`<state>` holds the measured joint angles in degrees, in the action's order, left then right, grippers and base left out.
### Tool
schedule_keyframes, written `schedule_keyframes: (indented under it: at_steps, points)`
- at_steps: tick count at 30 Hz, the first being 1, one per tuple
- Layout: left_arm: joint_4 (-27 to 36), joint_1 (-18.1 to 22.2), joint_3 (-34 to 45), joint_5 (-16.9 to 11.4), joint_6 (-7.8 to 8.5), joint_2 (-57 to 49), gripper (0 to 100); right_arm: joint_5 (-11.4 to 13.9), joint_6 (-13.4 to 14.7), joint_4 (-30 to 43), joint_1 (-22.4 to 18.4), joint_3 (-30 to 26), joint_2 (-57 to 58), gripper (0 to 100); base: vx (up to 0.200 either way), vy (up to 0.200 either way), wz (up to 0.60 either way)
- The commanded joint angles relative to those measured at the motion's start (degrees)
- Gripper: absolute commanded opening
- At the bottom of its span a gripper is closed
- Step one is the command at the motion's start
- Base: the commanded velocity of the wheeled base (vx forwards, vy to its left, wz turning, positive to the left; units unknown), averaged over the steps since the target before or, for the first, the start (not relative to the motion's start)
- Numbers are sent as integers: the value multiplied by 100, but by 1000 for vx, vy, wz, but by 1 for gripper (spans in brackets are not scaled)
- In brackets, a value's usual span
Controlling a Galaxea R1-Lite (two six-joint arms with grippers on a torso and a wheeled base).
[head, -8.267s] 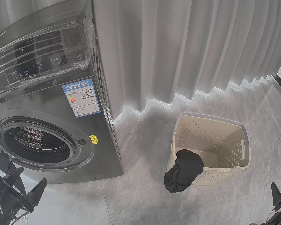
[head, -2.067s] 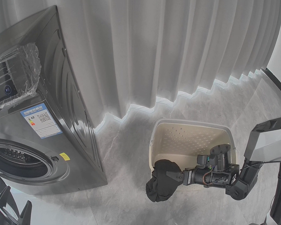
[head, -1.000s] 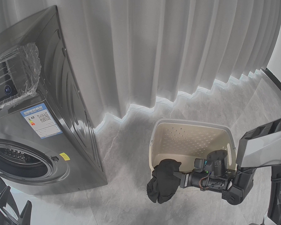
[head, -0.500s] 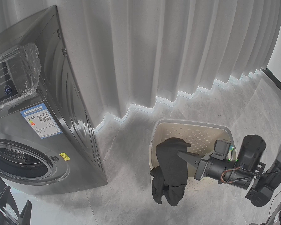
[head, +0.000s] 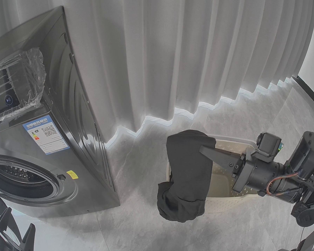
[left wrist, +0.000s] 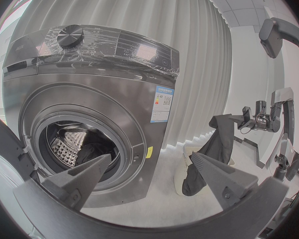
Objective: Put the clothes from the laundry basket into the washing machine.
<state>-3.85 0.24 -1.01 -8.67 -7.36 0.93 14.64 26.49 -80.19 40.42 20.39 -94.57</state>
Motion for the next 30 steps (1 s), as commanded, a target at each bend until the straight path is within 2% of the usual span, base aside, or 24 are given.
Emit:
schedule_keyframes:
  at_steps: [1,5,6,9,15,17,25,26,29,30]
  points:
    - [-1,2,101,-3,-2,-93,100,65,32,162,124,193,510,0,0,0,0]
    - [-1,2,101,-12,7,-93,100,223,32,452,168,193,739,0,0,0,0]
    - [-1,2,101,-12,7,-93,100,285,40,724,176,211,906,0,0,0,0]
    - [-1,2,101,-12,-2,-93,100,311,32,1102,238,211,1108,0,0,0,0]
    - [-1,2,101,-12,7,-93,100,390,-39,1137,264,167,1178,0,0,0,0]
    - [-1,2,101,-12,-11,-93,100,390,-127,1146,255,167,1187,0,-200,0,0]
    - [-1,2,101,-21,-11,-93,100,417,-135,1190,203,228,1134,0,-175,0,0]
    - [-1,2,101,-12,-11,-93,100,601,-135,1190,168,254,1125,0,0,0,0]
    - [-1,2,101,-12,-11,-93,100,680,-135,1190,150,254,1134,0,0,0,0]
    - [-1,2,101,-12,-11,-93,100,803,-135,1190,115,290,1143,0,0,0,0]
